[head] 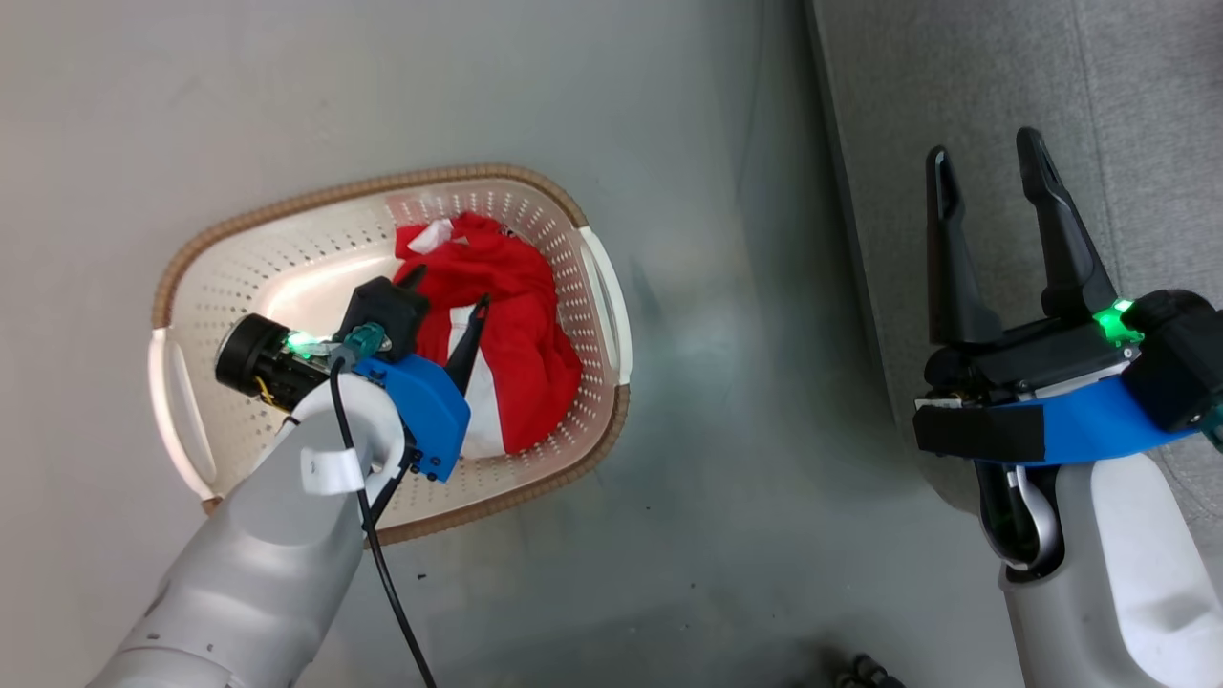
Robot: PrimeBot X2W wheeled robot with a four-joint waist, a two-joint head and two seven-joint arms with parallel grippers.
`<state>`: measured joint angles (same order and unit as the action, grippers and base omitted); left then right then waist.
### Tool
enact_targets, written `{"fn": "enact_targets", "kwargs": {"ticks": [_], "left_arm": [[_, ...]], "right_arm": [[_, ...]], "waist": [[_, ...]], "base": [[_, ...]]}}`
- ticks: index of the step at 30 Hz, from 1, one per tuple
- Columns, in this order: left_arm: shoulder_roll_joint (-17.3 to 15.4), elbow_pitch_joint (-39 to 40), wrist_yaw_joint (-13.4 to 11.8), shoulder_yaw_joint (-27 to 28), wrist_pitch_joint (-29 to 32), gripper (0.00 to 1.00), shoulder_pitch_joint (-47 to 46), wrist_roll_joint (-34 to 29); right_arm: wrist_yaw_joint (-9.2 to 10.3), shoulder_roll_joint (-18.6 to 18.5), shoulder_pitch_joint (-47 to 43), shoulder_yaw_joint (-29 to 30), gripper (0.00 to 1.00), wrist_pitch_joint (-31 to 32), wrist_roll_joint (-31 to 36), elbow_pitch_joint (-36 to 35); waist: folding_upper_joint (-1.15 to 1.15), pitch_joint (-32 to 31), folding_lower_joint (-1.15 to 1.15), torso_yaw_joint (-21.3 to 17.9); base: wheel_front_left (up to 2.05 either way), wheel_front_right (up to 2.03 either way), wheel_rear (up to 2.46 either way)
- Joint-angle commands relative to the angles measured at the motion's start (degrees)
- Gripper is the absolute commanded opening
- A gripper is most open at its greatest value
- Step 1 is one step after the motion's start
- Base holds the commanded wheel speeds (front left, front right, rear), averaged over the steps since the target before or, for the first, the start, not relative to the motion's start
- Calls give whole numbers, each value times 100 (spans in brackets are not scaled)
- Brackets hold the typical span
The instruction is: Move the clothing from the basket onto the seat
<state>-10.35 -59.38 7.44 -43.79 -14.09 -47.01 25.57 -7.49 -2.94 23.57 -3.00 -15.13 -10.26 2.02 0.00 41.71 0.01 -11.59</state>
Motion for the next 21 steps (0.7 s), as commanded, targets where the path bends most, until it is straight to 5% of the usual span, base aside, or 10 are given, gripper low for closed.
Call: {"fn": "enact_targets", "kwargs": {"ticks": [1, 21], "left_arm": [[-45, -45, 4, -62, 37, 100, -123, 54], [-393, -212, 4, -1296, 1604, 100, -640, 1948]], "right_arm": [[-1, 10, 110, -11, 100, -3, -46, -35], [-1, 10, 441, -136, 100, -3, -67, -255]], "waist": [[0, 167, -1, -57], [0, 1235, -1, -180]], "base": [[0, 0, 0], [0, 0, 0]]}}
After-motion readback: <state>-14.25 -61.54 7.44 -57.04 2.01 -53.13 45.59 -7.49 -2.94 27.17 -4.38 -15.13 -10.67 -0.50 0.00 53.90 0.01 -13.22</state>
